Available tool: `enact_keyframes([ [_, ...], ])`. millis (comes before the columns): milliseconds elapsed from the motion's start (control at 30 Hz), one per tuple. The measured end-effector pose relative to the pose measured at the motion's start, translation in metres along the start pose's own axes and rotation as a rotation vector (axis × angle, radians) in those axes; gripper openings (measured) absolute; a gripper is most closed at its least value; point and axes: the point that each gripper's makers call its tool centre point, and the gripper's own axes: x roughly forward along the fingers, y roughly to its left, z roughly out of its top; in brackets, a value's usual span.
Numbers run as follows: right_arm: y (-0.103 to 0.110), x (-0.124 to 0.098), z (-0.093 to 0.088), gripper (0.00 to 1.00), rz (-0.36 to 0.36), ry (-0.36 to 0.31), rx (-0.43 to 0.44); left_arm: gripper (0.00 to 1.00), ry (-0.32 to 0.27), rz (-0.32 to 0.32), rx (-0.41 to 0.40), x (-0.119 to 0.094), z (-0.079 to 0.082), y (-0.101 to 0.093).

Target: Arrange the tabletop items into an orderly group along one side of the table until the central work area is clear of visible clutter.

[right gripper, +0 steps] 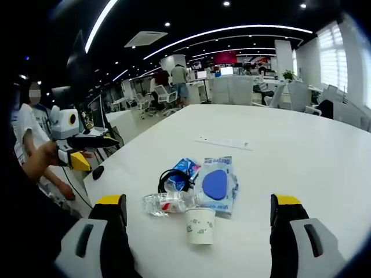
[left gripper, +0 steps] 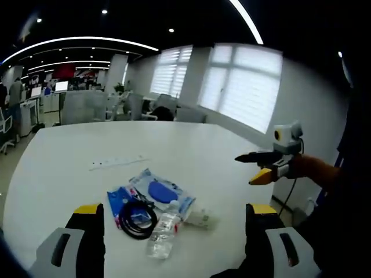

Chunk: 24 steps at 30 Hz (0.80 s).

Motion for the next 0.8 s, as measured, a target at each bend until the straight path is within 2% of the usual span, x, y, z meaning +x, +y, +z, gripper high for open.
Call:
enact_keyframes([
  [633, -0.006, -0.003, 0.001, 1.0, 0.001, -0.005, 0.011, 1.0, 0.013, -0.011, 0.025, 0.002, 0.001, -0.005],
  [800, -0.007, -0.004, -0.002, 1.0, 0.002, 0.001, 0.011, 1.0, 0.004, -0.026, 0.027, 0.004, 0.001, -0.012],
])
